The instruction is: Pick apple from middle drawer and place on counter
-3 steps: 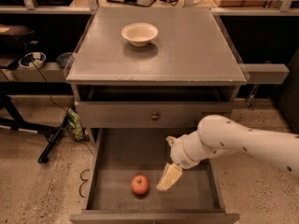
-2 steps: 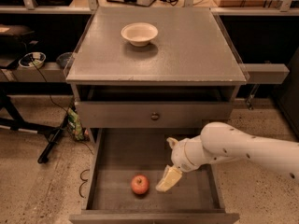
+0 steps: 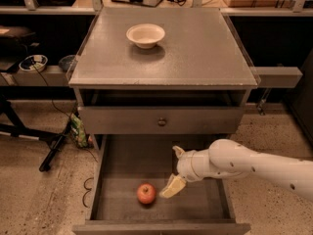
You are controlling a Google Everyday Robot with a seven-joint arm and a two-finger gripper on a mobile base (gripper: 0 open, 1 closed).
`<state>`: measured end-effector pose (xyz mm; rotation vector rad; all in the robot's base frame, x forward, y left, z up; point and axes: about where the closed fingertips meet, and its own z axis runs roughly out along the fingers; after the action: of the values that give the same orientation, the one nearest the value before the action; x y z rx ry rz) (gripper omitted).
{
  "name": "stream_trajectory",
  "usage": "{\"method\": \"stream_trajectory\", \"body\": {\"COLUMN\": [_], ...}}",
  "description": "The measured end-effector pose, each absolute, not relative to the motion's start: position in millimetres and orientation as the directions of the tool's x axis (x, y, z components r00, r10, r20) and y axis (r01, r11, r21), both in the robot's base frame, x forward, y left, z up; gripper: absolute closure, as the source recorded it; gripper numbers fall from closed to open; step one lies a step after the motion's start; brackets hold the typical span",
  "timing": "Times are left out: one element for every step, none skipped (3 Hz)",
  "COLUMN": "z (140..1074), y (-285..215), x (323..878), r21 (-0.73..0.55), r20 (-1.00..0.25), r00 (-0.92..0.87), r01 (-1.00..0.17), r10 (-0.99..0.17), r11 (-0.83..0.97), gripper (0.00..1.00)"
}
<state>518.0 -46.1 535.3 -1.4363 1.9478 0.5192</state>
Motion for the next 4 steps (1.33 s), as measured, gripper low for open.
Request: {"method": "stream_trajectory", "body": {"z": [512,492,474,454], "y": [-41,-34,-26,-16], "x": [526,531,532,530], "r21": [-0.044,-0.025,-0.006,0.038], "r20": [-0.704,-0.698,-0.692,-0.69], "r00": [-0.209,-0.224,-0.233,-0.245], "r01": [-0.941,-0.941,-0.944,-0.952], "r10": [-0.679,-0.68,-0.683,-0.682], "r11": [0.335,0.336,0.329,0.303], "gripper": [0.0,0.0,0.0,0.0]}}
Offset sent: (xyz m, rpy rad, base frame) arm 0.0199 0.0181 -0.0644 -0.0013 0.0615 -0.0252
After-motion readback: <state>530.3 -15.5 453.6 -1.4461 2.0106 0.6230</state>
